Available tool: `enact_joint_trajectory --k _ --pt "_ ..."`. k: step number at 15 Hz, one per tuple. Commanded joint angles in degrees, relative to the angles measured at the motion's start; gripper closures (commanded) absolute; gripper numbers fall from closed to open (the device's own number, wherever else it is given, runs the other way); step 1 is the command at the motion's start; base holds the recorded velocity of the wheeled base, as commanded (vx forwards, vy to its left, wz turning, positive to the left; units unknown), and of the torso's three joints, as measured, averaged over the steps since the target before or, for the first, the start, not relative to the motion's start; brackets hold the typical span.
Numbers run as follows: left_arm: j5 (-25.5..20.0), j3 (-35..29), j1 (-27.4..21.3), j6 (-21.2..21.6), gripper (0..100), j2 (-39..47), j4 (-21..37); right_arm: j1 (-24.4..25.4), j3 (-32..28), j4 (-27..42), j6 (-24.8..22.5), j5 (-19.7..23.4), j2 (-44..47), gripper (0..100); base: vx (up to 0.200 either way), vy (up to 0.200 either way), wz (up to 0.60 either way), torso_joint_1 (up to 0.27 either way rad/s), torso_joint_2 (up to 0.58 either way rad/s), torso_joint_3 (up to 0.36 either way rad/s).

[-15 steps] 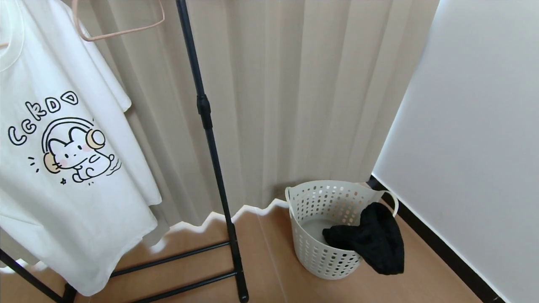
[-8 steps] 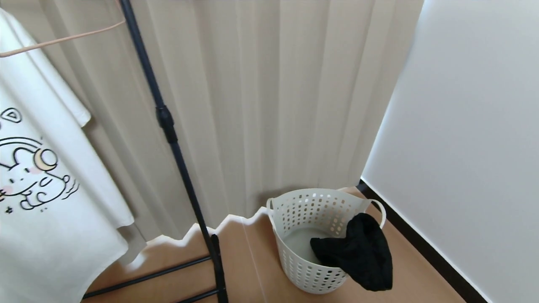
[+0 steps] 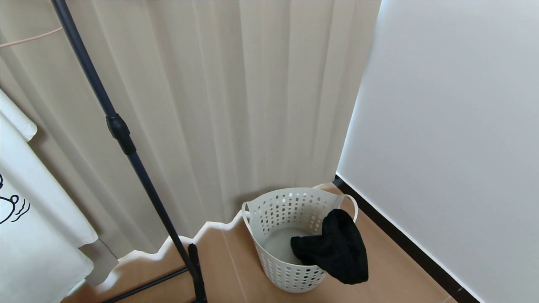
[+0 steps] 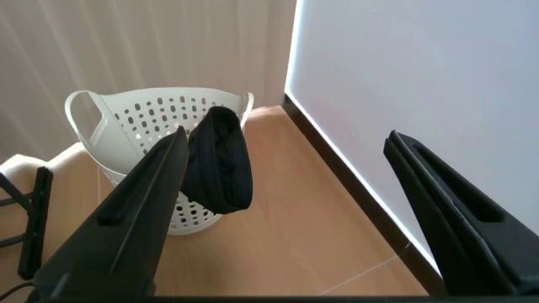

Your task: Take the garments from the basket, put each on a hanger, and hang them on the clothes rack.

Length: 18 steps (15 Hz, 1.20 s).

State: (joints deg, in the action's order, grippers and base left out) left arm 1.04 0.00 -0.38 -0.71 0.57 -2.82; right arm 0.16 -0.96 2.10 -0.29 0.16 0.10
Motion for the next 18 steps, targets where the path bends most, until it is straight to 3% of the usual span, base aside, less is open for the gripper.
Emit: enact_joint_trajectory --k 1,10,18 --pt "0.02 0.0 0.03 -0.08 0 0.04 0.0 0.02 0.0 0.01 -0.06 0.02 -0.01 0 0.0 0.0 0.0 0.0 0.0 0.0" --pt "0.02 0.0 0.03 -0.26 0 0.13 0.0 0.02 0.0 0.01 0.03 0.02 -0.01 0 0.0 0.0 0.0 0.0 0.0 0.0" --pt "0.11 0.0 0.03 -0.26 0 0.13 0.0 0.02 0.0 0.01 0.03 -0.07 -0.01 0 0.0 0.0 0.0 0.003 0.0 -0.165"
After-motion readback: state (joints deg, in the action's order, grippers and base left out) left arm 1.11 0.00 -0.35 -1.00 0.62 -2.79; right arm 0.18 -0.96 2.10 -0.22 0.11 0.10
